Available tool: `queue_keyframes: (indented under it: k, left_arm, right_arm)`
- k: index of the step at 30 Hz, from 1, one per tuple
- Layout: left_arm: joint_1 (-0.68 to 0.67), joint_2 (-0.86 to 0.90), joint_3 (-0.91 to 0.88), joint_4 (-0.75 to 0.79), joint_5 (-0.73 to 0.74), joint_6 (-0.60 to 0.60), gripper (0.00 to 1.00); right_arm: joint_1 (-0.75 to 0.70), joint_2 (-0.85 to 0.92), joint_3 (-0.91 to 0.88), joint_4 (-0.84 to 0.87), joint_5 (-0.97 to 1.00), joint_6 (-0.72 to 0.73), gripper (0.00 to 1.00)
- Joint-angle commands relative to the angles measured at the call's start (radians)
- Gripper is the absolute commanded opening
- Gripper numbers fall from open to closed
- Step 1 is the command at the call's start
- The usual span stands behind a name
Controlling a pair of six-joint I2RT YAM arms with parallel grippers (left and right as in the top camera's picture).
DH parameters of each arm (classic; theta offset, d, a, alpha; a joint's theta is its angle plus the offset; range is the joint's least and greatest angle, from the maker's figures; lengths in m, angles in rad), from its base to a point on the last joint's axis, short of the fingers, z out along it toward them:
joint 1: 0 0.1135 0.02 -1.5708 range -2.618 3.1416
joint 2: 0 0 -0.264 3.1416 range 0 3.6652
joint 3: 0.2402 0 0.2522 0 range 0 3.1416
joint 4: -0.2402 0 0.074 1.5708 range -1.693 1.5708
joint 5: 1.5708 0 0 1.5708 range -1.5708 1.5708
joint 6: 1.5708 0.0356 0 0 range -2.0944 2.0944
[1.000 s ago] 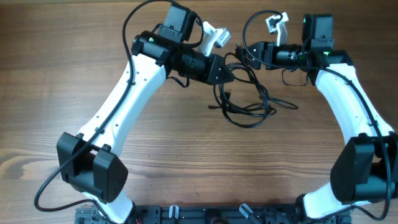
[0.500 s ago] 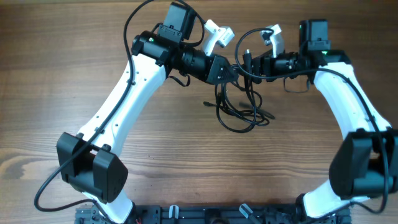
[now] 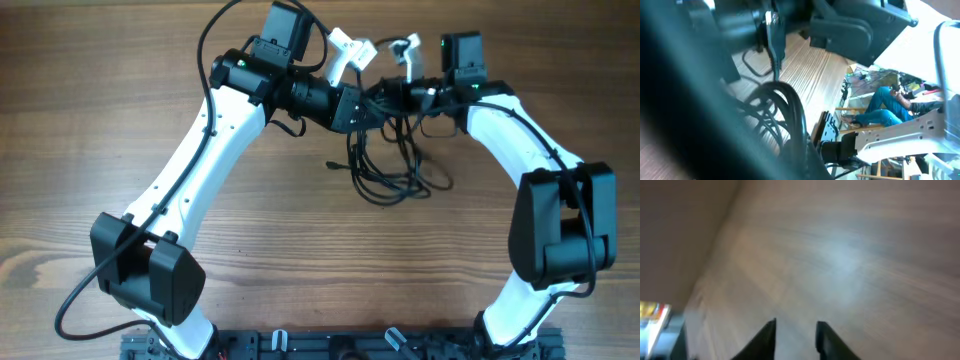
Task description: Untangle cables
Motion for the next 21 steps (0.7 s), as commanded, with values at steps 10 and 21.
queue_keyframes:
  k: [10,21]
  left_arm:
    - [0.0,-0.008,0.011,-0.051,-0.068,0.019,0.04]
    - [0.0,-0.008,0.011,-0.096,-0.486,-0.162,0.04]
  right_arm:
    - [-0.287,-0.013,0.007,0.307,-0.063,0.421,0.06]
    - [-0.467,-0.188,0.007,0.275,-0.077,0.42,0.05]
